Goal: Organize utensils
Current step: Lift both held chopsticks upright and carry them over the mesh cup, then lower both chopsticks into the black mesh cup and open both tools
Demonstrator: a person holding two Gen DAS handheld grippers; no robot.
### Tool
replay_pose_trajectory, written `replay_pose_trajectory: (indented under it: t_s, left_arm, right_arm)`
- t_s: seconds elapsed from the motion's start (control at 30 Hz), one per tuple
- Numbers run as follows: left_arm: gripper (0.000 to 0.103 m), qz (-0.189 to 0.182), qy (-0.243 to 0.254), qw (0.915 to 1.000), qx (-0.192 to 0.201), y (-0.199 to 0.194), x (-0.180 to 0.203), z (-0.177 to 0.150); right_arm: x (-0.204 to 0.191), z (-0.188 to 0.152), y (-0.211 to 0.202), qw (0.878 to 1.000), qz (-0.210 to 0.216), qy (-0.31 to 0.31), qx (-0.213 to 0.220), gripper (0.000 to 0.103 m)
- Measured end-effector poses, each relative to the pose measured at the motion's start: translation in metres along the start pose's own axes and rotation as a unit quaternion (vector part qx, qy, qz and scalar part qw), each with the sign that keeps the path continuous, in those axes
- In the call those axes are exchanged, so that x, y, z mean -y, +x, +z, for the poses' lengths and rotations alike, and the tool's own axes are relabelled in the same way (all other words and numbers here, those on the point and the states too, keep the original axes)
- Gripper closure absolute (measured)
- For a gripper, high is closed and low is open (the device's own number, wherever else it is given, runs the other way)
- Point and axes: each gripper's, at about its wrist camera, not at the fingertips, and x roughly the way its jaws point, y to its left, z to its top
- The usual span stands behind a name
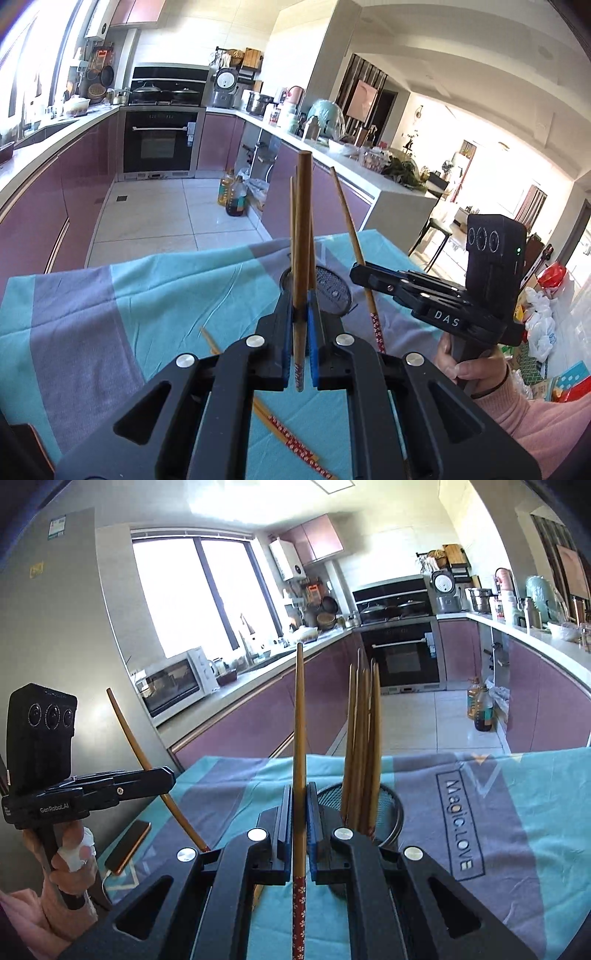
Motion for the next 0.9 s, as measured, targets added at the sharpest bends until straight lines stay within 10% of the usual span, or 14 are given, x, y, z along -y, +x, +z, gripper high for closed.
replay_pose_trajectory:
  t_s: [0.5,0.9]
  left_arm:
    - [0.095,-0.002,0.03,0.9967,0.075,-0.002,0.032,0.065]
    - [0.095,0.027,0.041,0.9987,0.014,0.059,0.036,0.058]
  right_arm:
    - [0.008,0.048,0.016,0.996,-0.037,-0.007,0.079,0.097]
    - [0.015,0.037,0.049,0.994,-0.083,-0.018,0.074,0.097]
